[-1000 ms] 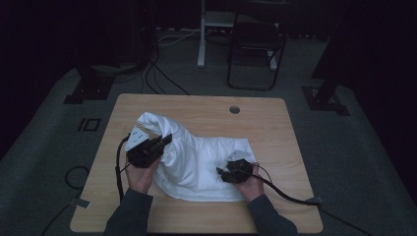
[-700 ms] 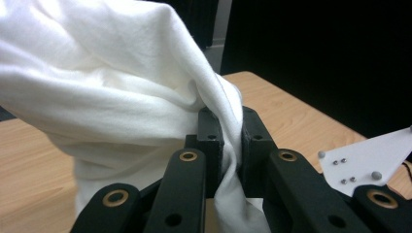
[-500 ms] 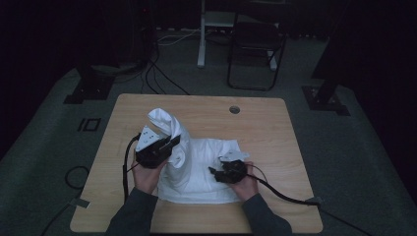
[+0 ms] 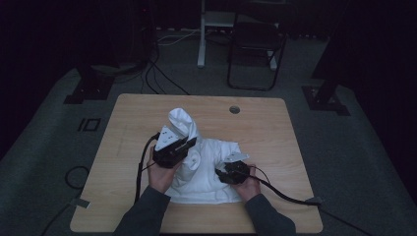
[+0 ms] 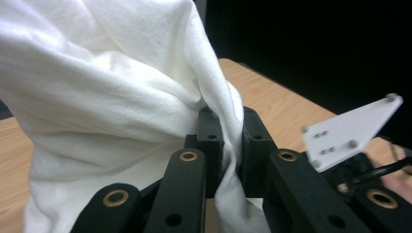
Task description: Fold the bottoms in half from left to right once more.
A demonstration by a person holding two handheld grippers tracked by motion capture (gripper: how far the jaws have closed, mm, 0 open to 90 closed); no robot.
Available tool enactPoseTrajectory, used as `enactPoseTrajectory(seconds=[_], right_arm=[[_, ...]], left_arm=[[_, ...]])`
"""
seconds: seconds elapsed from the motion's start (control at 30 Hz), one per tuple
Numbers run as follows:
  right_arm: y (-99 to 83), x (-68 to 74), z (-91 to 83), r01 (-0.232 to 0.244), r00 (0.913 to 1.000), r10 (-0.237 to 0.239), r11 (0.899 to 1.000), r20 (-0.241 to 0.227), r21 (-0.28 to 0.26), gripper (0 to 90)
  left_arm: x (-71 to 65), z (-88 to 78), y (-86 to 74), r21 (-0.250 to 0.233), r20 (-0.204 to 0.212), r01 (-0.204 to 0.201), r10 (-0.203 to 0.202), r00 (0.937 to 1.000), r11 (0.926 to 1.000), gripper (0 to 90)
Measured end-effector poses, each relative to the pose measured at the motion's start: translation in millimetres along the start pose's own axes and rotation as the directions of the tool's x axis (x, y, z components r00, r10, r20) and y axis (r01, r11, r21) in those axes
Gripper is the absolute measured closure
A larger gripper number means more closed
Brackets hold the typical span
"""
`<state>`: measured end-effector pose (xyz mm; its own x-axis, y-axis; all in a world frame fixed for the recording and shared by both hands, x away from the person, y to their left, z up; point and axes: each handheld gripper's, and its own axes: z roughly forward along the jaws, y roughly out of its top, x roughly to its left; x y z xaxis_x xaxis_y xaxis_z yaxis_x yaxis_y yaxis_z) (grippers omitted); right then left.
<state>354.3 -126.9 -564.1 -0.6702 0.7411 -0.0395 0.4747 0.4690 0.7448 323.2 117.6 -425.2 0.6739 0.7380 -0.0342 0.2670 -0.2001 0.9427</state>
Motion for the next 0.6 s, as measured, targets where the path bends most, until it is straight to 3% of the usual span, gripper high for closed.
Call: enactPoseTrajectory(seconds=[0.07, 0.13, 0.27, 0.33, 0.5, 0.53, 0.6], right_arm=[[-0.5, 0.0, 1.4, -0.011, 0.9998, 0.011, 1.0, -0.015, -0.011, 45.1], [-0.6, 2.0, 1.9, -0.002, 0.9996, 0.001, 1.0, -0.027, -0.015, 45.5], [-0.5, -1.5, -1.2, 0.021, 0.9988, -0.021, 1.0, -0.045, 0.005, 41.0], [-2.6, -9.0, -6.9, 0.014, 0.9992, -0.013, 1.0, -0.039, 0.009, 38.2], [-7.6, -40.4, -34.7, -0.068, 0.9976, 0.068, 0.997, 0.008, -0.048, 36.3], [-7.6, -40.4, -34.7, -0.068, 0.9976, 0.068, 0.997, 0.008, -0.048, 36.3], [-8.5, -50.3, -46.2, -0.089, 0.9957, 0.09, 0.993, 0.022, -0.077, 35.9]], left_arm=[[-2.0, 2.2, 0.6, 0.001, 0.008, -0.001, 0.001, 1.0, 1.0, 82.7], [-11.8, 16.0, 0.4, 0.024, 0.034, -0.018, 0.017, 0.9993, 0.9995, 82.7], [-18.4, 39.4, -11.0, 0.07, 0.074, 0.004, -0.009, 0.9972, 0.9976, 82.7], [-21.1, 49.4, -19.1, 0.09, 0.098, 0.021, -0.029, 0.9948, 0.9957, 82.6], [-31.7, 72.1, -40.9, 0.155, 0.133, 0.004, -0.025, 0.9908, 0.9879, 82.4], [-31.7, 72.1, -40.9, 0.155, 0.133, 0.004, -0.025, 0.9908, 0.9879, 82.4], [-36.1, 84.4, -55.8, 0.204, 0.141, 0.007, -0.036, 0.9894, 0.979, 82.3]])
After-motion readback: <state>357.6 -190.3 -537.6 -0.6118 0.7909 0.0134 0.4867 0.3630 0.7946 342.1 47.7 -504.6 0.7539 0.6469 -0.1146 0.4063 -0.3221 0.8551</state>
